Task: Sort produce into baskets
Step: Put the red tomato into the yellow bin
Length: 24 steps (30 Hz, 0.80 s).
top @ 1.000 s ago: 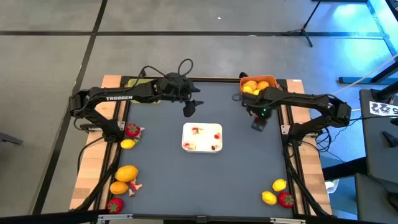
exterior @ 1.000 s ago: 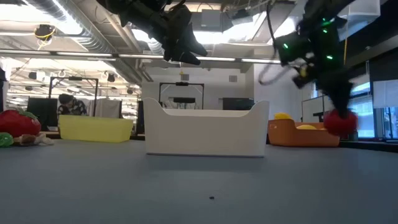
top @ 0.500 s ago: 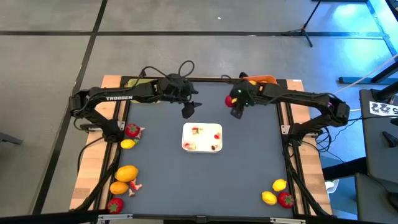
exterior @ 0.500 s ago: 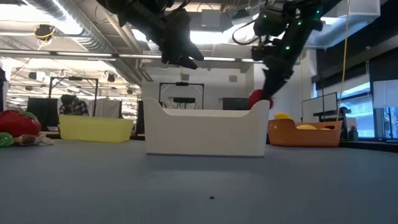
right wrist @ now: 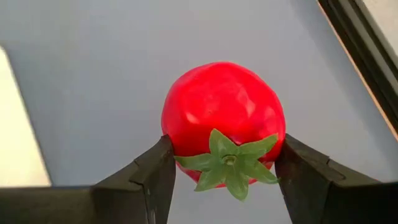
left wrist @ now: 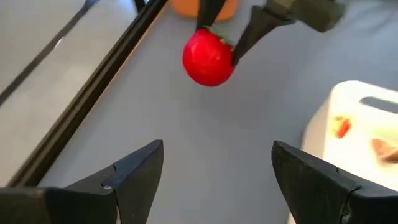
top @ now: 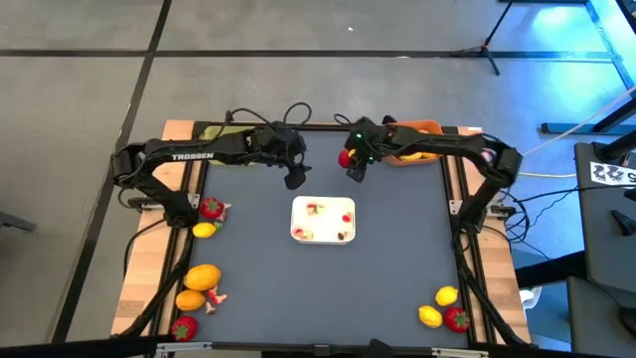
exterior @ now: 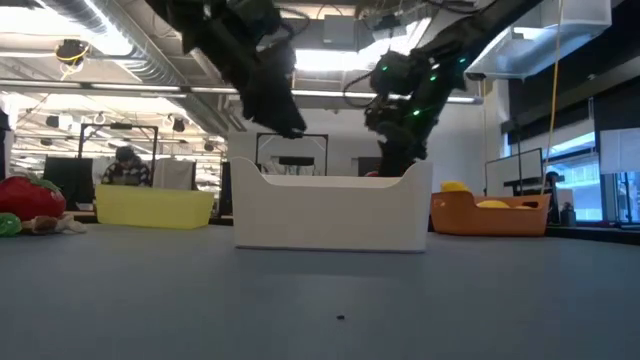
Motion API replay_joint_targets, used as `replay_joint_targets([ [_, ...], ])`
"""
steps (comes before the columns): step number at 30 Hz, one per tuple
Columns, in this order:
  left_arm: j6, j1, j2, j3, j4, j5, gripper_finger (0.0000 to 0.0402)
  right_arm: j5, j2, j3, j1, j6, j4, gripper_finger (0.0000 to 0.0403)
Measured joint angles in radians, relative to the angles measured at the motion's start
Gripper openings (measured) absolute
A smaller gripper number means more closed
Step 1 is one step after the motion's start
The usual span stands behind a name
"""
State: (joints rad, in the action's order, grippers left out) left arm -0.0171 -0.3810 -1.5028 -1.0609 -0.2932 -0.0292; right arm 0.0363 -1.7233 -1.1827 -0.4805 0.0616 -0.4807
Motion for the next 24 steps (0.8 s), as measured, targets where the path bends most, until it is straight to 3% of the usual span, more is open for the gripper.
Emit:
replay_joint_targets([
  [8,0.027,-0.036,0.000,0.098,0.060,-0.002,0.0294,0.053,-0.165,-0.119,0.002,0.001,0.001,0.0223],
  [13,0.026,-0.040,0.000,0.108,0.072,-0.002,0.0294,0.071,-0.197,-0.134,0.002,0.009,0.013,0.0228],
  [24,-0.009,-0.038,-0.004,0.108,0.145,0.020,0.0294,0.088,-0.191,-0.134,0.003,0.038,0.036,0.0365],
])
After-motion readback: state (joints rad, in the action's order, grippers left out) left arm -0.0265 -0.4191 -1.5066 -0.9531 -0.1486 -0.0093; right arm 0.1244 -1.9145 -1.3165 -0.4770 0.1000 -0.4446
